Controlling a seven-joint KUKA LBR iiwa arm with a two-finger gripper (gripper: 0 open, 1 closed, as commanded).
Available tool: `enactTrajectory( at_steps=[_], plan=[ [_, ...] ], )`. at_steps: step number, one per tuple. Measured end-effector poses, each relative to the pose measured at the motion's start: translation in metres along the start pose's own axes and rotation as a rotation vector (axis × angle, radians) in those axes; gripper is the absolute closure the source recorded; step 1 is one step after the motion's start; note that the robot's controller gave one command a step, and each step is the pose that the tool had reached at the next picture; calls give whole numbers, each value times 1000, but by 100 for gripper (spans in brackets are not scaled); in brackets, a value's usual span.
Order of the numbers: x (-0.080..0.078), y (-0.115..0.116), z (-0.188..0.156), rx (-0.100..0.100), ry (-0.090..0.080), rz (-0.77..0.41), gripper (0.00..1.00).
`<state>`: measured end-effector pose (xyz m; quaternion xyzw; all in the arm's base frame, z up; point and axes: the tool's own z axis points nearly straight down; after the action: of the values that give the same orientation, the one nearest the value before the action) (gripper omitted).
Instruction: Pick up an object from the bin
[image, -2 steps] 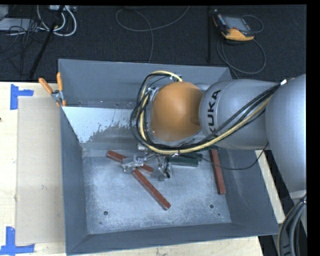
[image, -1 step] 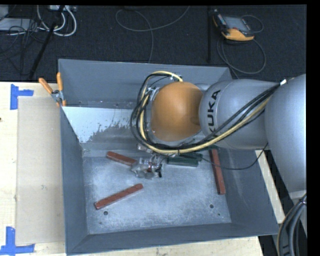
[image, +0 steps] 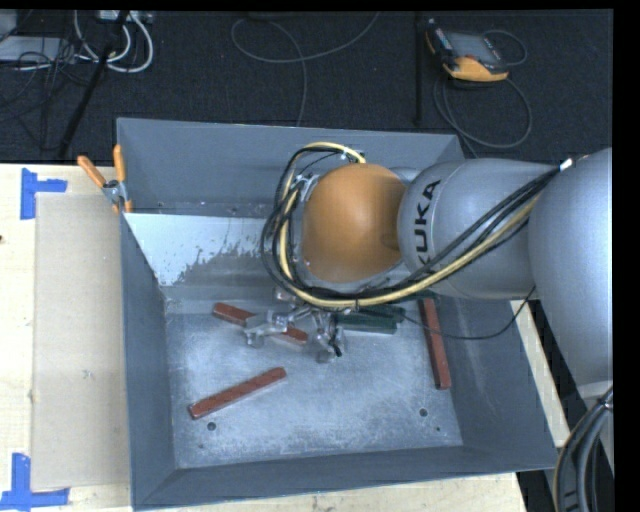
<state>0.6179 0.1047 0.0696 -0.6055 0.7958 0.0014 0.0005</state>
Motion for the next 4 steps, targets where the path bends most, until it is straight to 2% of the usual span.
enactTrajectory(
  at_steps=[1, 2, 3, 4],
  plan=[
    [-59, 72, -26, -2, -2, 61, 0],
    [-67, 70, 2, -2, 2, 34, 0],
    [-67, 69, 0, 0, 2, 34, 100],
    [-38, 44, -125, 9, -2, -25, 100]
  ],
)
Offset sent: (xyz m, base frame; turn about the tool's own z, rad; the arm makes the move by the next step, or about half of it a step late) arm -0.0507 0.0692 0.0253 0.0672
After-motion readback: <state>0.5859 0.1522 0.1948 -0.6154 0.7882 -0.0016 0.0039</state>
